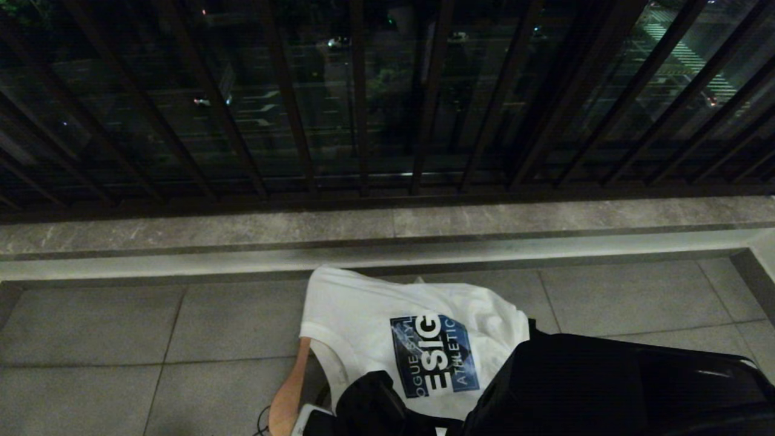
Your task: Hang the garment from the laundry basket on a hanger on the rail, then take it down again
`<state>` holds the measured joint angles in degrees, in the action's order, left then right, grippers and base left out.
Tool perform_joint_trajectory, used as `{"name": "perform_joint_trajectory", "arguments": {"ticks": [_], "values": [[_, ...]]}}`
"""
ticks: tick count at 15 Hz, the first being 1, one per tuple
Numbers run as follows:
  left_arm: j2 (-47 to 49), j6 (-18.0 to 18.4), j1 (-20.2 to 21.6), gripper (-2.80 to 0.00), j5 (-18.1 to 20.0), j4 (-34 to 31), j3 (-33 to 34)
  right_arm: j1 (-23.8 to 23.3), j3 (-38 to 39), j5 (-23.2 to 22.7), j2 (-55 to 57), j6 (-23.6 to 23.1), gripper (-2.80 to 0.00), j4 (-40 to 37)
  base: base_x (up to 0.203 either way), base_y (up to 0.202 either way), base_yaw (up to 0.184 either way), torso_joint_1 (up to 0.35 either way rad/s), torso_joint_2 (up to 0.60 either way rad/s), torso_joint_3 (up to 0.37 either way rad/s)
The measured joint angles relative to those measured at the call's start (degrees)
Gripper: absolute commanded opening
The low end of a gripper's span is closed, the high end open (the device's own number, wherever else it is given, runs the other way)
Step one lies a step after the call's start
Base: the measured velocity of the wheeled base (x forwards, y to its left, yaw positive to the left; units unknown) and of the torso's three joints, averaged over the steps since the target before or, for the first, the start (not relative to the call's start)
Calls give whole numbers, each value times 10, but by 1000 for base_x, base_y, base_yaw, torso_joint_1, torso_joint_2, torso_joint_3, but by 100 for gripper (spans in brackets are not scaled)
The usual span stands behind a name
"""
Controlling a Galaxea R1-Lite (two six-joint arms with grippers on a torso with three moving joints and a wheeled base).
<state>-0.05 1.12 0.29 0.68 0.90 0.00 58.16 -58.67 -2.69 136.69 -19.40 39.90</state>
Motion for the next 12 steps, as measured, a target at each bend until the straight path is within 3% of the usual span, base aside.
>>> {"name": "perform_joint_trajectory", "arguments": {"ticks": [1, 8, 12], "values": [[0, 0, 0, -280, 0, 0, 0, 0, 2, 0, -1, 0, 0, 0, 0, 0, 0, 0, 0, 0], [0, 0, 0, -280, 0, 0, 0, 2, 15, 2, -11, -1, 0, 17, 0, 0, 0, 0, 0, 0], [0, 0, 0, -280, 0, 0, 0, 8, -18, 6, -12, -4, 0, 6, 0, 0, 0, 0, 0, 0]]}}
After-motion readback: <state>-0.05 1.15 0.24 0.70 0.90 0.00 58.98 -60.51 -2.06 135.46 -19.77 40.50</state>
